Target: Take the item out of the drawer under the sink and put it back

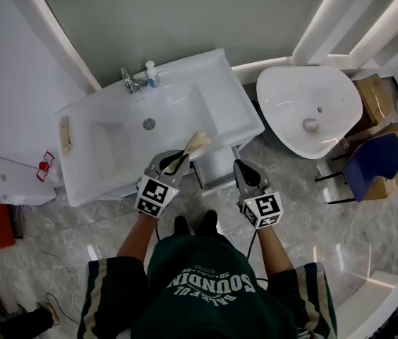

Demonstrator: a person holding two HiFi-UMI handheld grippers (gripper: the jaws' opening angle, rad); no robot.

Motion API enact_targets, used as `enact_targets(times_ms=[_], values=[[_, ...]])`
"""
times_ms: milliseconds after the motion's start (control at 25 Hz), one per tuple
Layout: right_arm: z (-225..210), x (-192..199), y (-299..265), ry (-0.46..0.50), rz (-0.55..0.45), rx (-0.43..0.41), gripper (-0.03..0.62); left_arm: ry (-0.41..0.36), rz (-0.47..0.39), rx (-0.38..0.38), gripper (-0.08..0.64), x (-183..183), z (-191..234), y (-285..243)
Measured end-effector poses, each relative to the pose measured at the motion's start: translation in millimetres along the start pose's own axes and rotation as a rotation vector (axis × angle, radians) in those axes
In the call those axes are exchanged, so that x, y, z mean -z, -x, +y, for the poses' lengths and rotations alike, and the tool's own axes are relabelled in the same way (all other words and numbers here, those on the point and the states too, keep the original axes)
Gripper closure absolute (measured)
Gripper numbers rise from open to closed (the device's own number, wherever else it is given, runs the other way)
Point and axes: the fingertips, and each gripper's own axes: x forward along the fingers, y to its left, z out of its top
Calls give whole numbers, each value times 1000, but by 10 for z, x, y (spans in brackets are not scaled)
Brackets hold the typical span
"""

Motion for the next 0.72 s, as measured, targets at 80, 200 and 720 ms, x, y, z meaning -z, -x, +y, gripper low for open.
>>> enact_targets(times_ms=[80, 200, 720], values=[[-24, 42, 31, -10, 9, 8, 591, -3, 16, 21, 469, 42, -66, -64], [-68, 129, 81, -24, 21, 20, 591, -3, 42, 51, 469, 141, -168, -157], [-249, 579, 339, -87, 45, 87, 591, -17, 180, 192, 469, 726, -719, -580]])
